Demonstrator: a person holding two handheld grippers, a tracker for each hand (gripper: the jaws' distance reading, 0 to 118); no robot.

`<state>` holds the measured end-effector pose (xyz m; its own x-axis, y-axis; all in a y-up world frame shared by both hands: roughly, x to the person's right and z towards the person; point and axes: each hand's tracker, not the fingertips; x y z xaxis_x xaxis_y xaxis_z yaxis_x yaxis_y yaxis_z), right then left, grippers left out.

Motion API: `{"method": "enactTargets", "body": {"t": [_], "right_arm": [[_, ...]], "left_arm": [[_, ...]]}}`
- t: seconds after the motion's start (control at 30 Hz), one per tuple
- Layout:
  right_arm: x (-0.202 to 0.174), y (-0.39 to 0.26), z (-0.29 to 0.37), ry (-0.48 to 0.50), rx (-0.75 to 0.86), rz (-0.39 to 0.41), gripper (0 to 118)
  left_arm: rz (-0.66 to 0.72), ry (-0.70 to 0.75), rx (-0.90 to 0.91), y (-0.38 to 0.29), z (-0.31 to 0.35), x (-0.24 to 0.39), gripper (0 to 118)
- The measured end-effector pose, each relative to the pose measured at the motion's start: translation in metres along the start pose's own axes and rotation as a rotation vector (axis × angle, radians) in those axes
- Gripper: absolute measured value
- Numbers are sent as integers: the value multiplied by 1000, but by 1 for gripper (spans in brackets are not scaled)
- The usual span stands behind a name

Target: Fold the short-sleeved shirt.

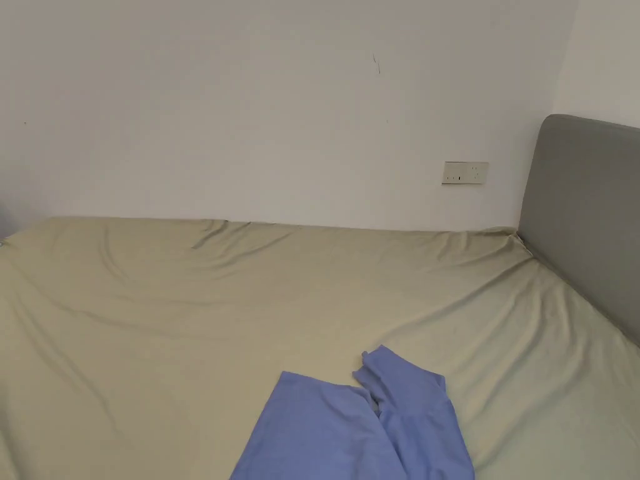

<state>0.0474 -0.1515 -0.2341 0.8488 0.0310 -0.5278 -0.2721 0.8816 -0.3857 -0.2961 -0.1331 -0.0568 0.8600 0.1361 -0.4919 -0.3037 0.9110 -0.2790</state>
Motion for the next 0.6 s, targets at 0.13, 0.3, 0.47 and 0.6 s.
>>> {"method": "enactTargets", "body": {"t": [0.13, 0.3, 0.47, 0.6], "right_arm": [[14, 57, 46, -98, 356, -56, 102], [10, 81, 71, -138, 526, -91, 1], [7, 75, 56, -110, 498, -86, 1], [14, 82, 34, -114, 461, -64, 1]], "left_arm": [[-91, -20, 333, 57, 29, 22, 100], [-102, -35, 456, 77, 31, 43, 1], [-91, -96, 349, 79, 1, 52, 0], [-119, -137, 294, 104, -50, 59, 0]]}}
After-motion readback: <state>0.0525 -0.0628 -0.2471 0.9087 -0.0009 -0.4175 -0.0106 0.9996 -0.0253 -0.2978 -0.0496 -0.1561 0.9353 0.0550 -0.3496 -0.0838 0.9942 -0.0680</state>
